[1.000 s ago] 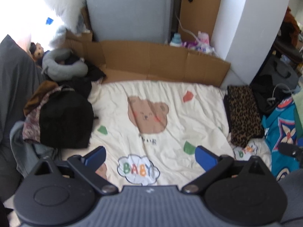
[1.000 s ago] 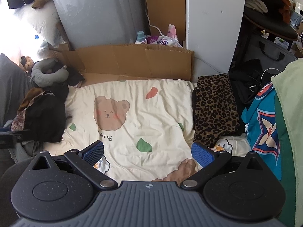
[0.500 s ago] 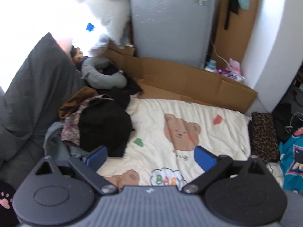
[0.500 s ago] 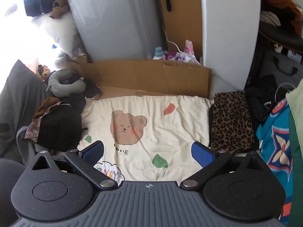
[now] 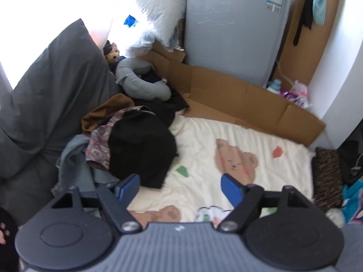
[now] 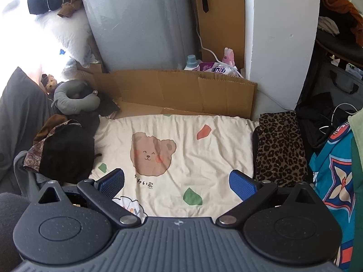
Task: Fold clothes
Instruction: 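Move the left tool toward the clothes pile with black and bear-print fabric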
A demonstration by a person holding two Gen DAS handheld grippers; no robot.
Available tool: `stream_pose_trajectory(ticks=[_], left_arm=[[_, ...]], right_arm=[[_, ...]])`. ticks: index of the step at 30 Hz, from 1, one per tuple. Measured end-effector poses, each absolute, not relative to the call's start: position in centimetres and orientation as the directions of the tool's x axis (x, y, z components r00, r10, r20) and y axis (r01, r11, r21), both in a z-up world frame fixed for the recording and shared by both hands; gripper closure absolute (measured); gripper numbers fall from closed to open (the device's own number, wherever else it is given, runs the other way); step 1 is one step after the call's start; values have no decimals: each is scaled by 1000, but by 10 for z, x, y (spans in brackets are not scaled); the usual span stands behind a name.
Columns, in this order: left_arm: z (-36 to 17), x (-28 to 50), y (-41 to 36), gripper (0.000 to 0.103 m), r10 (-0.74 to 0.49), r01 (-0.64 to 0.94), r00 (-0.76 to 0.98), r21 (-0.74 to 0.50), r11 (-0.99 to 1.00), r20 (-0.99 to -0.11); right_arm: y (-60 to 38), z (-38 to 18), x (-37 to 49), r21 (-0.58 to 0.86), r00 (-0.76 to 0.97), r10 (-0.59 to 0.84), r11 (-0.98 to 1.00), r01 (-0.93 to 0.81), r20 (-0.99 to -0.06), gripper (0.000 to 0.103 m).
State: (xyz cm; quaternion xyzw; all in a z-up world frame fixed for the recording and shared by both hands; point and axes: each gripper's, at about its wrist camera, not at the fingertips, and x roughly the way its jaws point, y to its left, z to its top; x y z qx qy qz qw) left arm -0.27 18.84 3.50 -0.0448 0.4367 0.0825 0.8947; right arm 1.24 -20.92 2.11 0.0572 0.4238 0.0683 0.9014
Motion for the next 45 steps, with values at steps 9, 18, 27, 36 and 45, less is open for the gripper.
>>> stream_pose_trajectory(ticks=[9, 18, 27, 36, 45], left_arm=[[15, 21, 213, 22, 102, -198, 599, -23, 980, -794], [-3, 49, 240, 22, 113, -222, 620, -35, 974, -777], [-44, 80, 299, 21, 180, -304, 595, -13, 952, -784], [-81, 100, 350, 18, 259, -388, 556, 29, 921, -790], [-125, 112, 371, 16, 263, -410, 574, 5, 912, -776]], right_arm=[[-196, 12, 36, 190, 635, 199, 978, -83, -746, 1], [-180, 7, 62, 203, 656, 244, 969, -140, -715, 1], [-158, -20, 102, 252, 626, 328, 945, -210, -708, 1], [-141, -42, 136, 273, 591, 355, 935, -228, -724, 1], [-130, -73, 160, 282, 603, 330, 943, -176, -727, 1]])
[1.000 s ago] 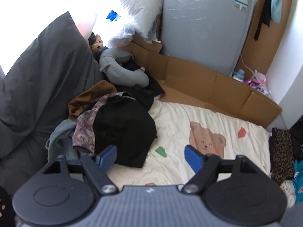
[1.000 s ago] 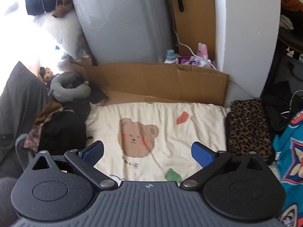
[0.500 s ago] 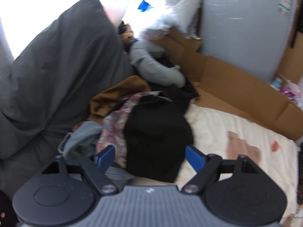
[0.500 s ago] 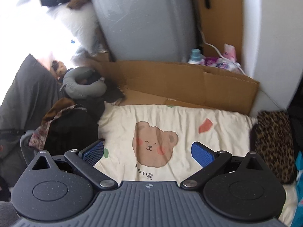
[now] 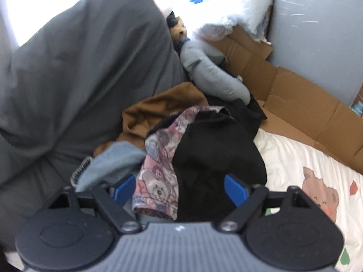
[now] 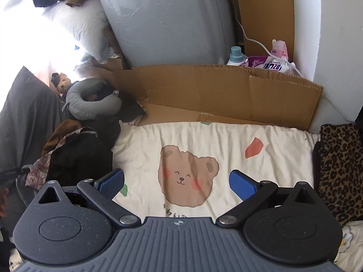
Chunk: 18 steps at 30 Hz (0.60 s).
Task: Fold clothes
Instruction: 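Move the left tool toward the clothes pile with black and bear-print fabric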
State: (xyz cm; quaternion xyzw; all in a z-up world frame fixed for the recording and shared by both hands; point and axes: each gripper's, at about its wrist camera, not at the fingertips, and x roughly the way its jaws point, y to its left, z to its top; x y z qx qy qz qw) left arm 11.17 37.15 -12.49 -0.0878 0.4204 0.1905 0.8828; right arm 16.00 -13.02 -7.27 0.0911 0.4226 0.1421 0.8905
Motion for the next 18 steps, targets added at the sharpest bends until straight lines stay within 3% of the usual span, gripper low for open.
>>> stream_pose_trajectory(ticks=[11, 18], left_arm=[[-162, 105, 385, 16, 250, -429, 625, -57, 902, -740], [-176, 97, 393, 24, 249, -460, 630, -95, 883, -736]], right_arm=[[-100, -122, 159, 276, 585, 326, 945, -175, -743, 1], [-71, -145, 159, 302, 528, 374, 927, -221, -762, 2]])
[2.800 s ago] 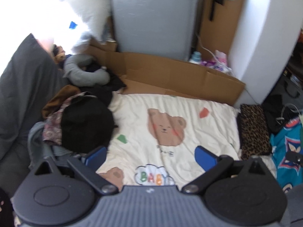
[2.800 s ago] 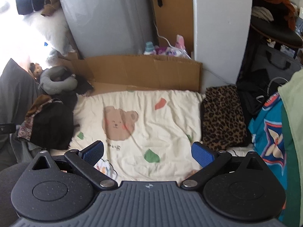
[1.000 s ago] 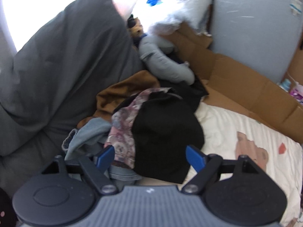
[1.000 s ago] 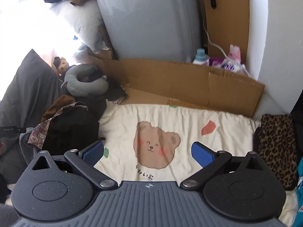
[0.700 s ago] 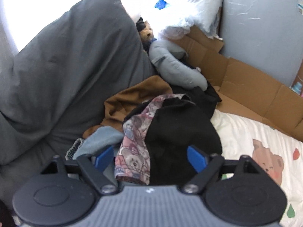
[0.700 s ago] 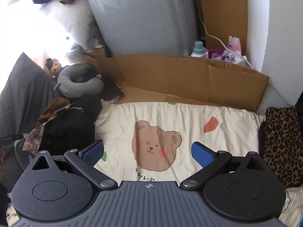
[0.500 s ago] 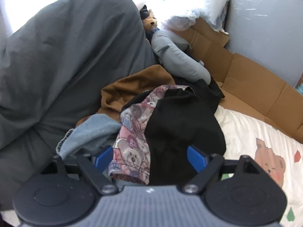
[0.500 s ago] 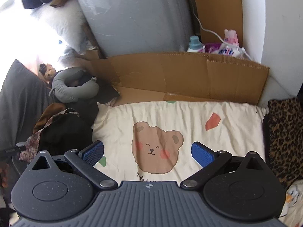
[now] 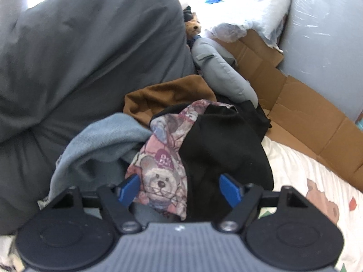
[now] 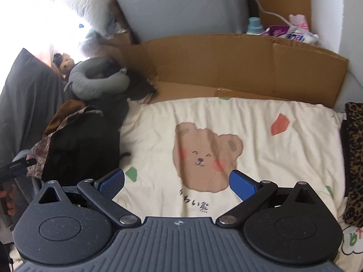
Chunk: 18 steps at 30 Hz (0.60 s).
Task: Fold clothes
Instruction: 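Move the left tool toward the clothes pile with black and bear-print fabric, then close the left gripper on the pink bear-print fabric and lift it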
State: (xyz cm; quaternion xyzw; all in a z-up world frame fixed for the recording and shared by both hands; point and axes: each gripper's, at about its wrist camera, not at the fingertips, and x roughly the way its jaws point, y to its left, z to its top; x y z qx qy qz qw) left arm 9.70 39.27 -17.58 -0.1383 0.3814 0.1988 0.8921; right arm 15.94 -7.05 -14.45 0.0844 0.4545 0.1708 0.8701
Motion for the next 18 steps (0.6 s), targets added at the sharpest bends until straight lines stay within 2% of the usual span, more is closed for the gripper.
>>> stream_pose_trajectory(ticks=[2, 4, 9, 11, 12, 13, 18], left_arm=[[-183, 95, 394, 24, 252, -470, 632, -104, 876, -733], [-191, 95, 396, 29, 240, -482, 625, -126, 867, -743], [-205, 90, 391, 29, 235, -493, 616, -135, 859, -751], [-204, 88, 387, 35, 245, -491, 623, -127, 862, -743], [-203, 87, 384, 43, 252, -496, 623, -125, 859, -741], [-203, 86, 382, 47, 254, -502, 623, -130, 855, -740], [-203, 80, 370, 47, 249, -524, 615, -151, 838, -748]], right_arm=[[-65, -151, 160, 301, 517, 377, 926, -228, -769, 2], [-62, -159, 160, 302, 498, 378, 926, -228, -780, 2], [-58, -170, 157, 289, 475, 360, 932, -218, -803, 2], [-55, -172, 156, 283, 473, 361, 931, -230, -804, 2], [-54, -172, 155, 279, 472, 361, 931, -236, -804, 2], [-53, -173, 155, 279, 472, 362, 930, -237, -804, 2], [-52, -174, 153, 287, 470, 367, 929, -235, -803, 2]])
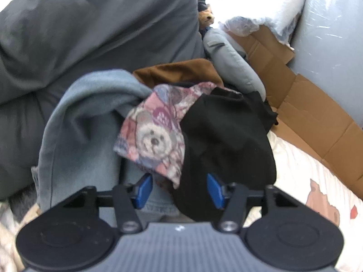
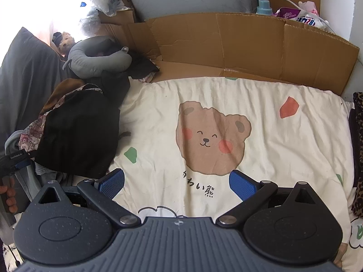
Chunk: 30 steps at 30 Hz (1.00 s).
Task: Fold clothes
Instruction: 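Close the left gripper on the pink bear-print fabric and lift it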
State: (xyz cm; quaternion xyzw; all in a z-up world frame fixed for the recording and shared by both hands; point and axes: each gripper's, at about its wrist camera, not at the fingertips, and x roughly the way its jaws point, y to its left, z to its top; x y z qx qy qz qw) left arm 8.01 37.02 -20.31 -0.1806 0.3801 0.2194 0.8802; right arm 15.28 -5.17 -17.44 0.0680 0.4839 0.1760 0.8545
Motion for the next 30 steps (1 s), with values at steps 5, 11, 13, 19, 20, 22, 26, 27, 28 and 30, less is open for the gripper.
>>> stream_pose_trajectory(ticks=[5, 11, 13, 19, 20, 22, 26, 27, 28, 30], left_arm=[[-207, 80, 366, 61, 221, -500, 634, -174, 849, -741], [-212, 87, 376, 64, 242, -535, 627, -184, 824, -740], [-214, 89, 377, 64, 244, -529, 636, -183, 829, -732], [-222, 95, 380, 99, 224, -536, 638, -216, 816, -737], [-222, 94, 380, 99, 220, -540, 641, -228, 810, -735], [-218, 90, 376, 99, 229, -529, 657, -223, 819, -719], [-211, 82, 366, 99, 181, -481, 683, -249, 841, -708], [-208, 80, 363, 99, 168, -468, 690, -257, 846, -704], [-206, 77, 360, 99, 151, -452, 698, -268, 851, -700], [-203, 72, 354, 99, 118, -424, 711, -289, 858, -694]], right_arm=[[-51, -173, 153, 280, 474, 367, 928, -246, -801, 2], [-51, -181, 153, 272, 460, 355, 932, -239, -814, 2], [-50, -183, 153, 273, 457, 357, 931, -242, -815, 2], [-44, -186, 150, 288, 443, 387, 917, -275, -809, 6], [-42, -186, 149, 291, 438, 395, 913, -285, -807, 7], [-40, -185, 147, 301, 430, 412, 904, -303, -804, 7], [-38, -181, 147, 352, 413, 458, 884, -309, -787, 12], [-38, -181, 148, 365, 409, 470, 878, -310, -782, 13], [-37, -180, 148, 378, 405, 482, 872, -311, -777, 15], [-33, -181, 149, 408, 388, 508, 858, -313, -769, 19]])
